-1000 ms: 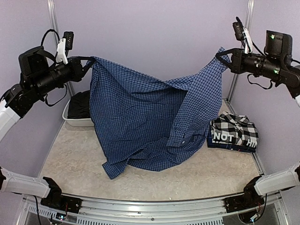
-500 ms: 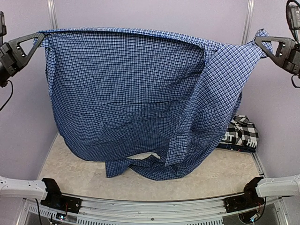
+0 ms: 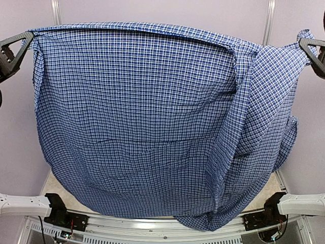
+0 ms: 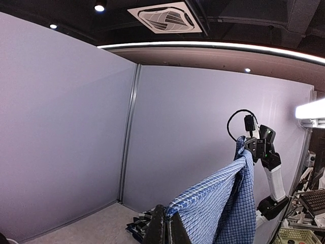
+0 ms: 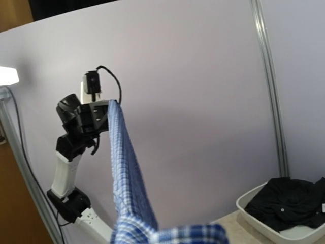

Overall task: Fold and stack the long sleeve shirts
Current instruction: Flatten out the crumpled shirt at the center of the board.

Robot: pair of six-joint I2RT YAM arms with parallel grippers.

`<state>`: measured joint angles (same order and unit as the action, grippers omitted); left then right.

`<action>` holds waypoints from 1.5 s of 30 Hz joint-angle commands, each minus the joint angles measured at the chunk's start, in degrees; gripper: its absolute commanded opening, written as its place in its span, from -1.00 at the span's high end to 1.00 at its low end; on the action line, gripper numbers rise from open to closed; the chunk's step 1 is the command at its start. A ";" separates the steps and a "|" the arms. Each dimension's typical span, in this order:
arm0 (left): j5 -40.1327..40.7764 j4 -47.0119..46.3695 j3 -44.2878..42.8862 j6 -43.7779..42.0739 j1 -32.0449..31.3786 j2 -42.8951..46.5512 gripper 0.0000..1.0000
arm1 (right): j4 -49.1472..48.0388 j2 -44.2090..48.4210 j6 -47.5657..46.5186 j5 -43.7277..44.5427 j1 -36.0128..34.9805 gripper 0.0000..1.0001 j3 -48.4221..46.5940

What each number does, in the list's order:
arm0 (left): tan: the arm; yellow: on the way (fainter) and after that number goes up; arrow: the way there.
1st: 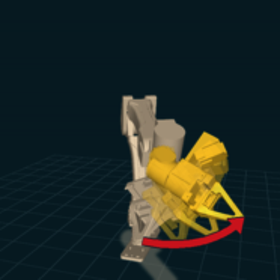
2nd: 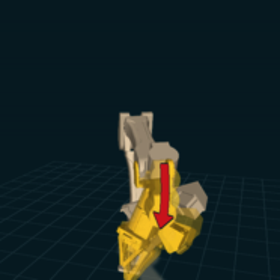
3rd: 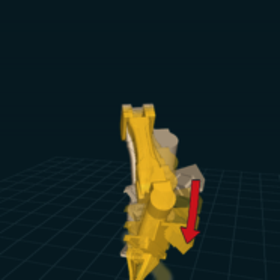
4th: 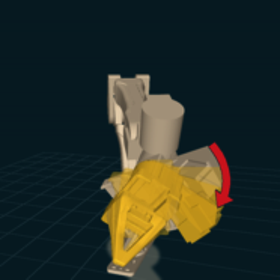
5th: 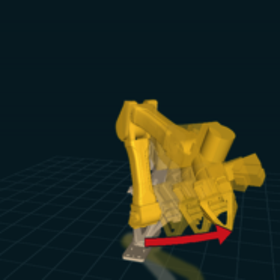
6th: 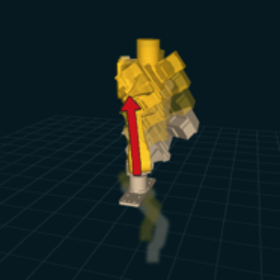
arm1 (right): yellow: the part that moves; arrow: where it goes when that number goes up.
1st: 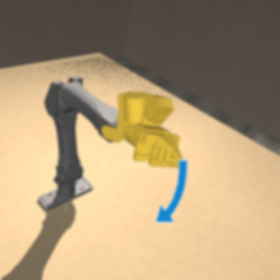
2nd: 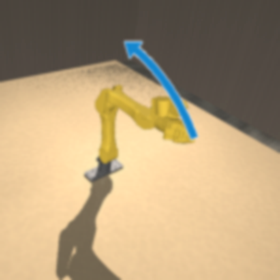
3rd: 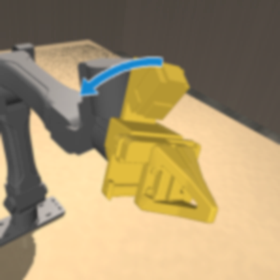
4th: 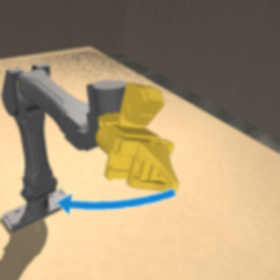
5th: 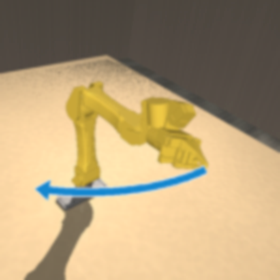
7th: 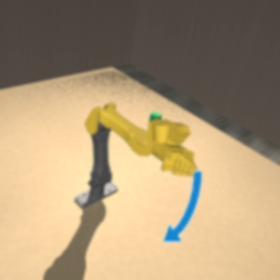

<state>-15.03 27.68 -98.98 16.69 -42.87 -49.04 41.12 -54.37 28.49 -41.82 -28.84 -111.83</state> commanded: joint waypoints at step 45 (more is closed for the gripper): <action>13.98 -32.98 -9.70 -1.33 31.25 -80.43 0.97 | -29.92 -83.46 -11.27 40.13 14.88 0.80 -7.56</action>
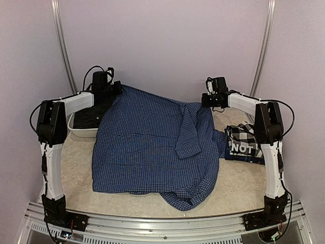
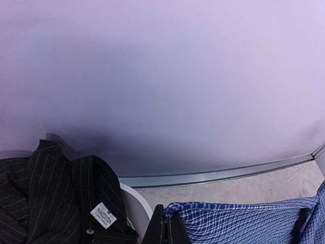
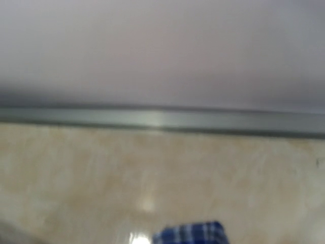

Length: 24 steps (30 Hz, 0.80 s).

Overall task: Fold and stack the long sleeve shirts
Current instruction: Flatten out the crumpled shirt at the center of the board.

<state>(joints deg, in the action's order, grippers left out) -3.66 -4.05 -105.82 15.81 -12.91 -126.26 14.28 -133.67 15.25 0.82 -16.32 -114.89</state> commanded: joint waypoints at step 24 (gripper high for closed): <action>-0.49 -7.85 30.68 6.84 2.25 24.84 -0.85 | -2.93 20.43 -4.94 -13.26 -4.94 -0.42 30.60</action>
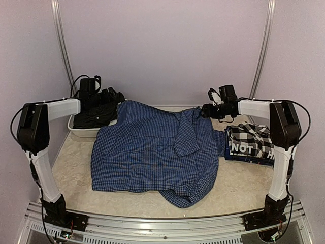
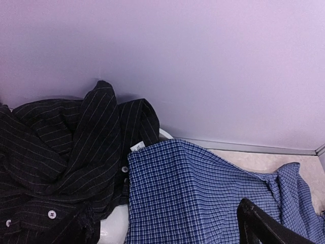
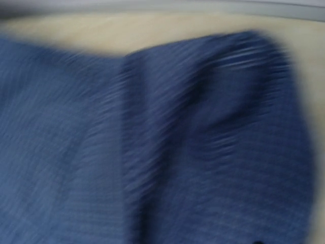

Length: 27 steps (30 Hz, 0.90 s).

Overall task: Fold and stack the long sleeve shirts
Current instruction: Flatten out the crumpled shirt at the center of the board, then adjust the sleeve at the center of the board.

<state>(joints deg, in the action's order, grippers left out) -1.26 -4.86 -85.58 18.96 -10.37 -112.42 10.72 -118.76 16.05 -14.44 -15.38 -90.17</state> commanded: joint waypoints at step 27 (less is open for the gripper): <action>0.92 -12.00 35.55 3.36 -8.72 30.54 -0.91 | 3.53 -2.32 -7.48 1.83 -11.33 0.43 9.74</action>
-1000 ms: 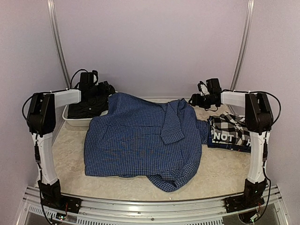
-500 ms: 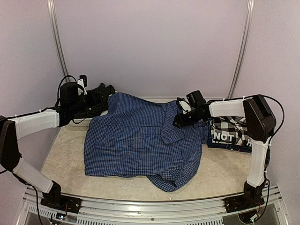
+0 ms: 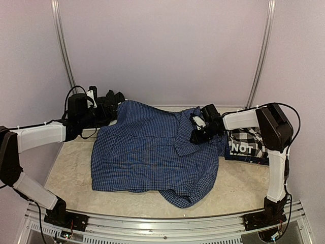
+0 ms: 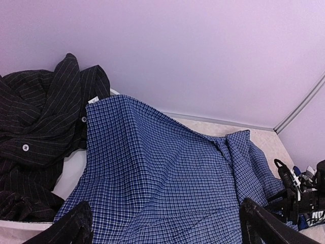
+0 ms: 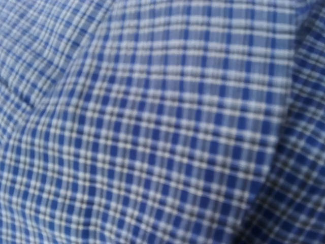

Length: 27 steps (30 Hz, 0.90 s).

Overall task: Fold and stack the long sleeve shirts
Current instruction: Adjust the sleeve at the center of the board.

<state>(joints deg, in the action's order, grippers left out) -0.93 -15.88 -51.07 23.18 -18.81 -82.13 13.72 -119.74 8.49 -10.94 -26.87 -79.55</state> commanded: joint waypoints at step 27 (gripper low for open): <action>0.80 -1.08 4.18 -0.58 -0.87 2.11 -0.91 | 4.80 -13.52 4.37 -1.18 6.36 1.00 -42.56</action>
<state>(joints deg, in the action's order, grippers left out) -0.62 -15.88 -47.55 22.76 -19.35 -81.14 16.86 -126.23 10.41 -12.23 -23.05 -115.44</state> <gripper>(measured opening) 0.957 0.004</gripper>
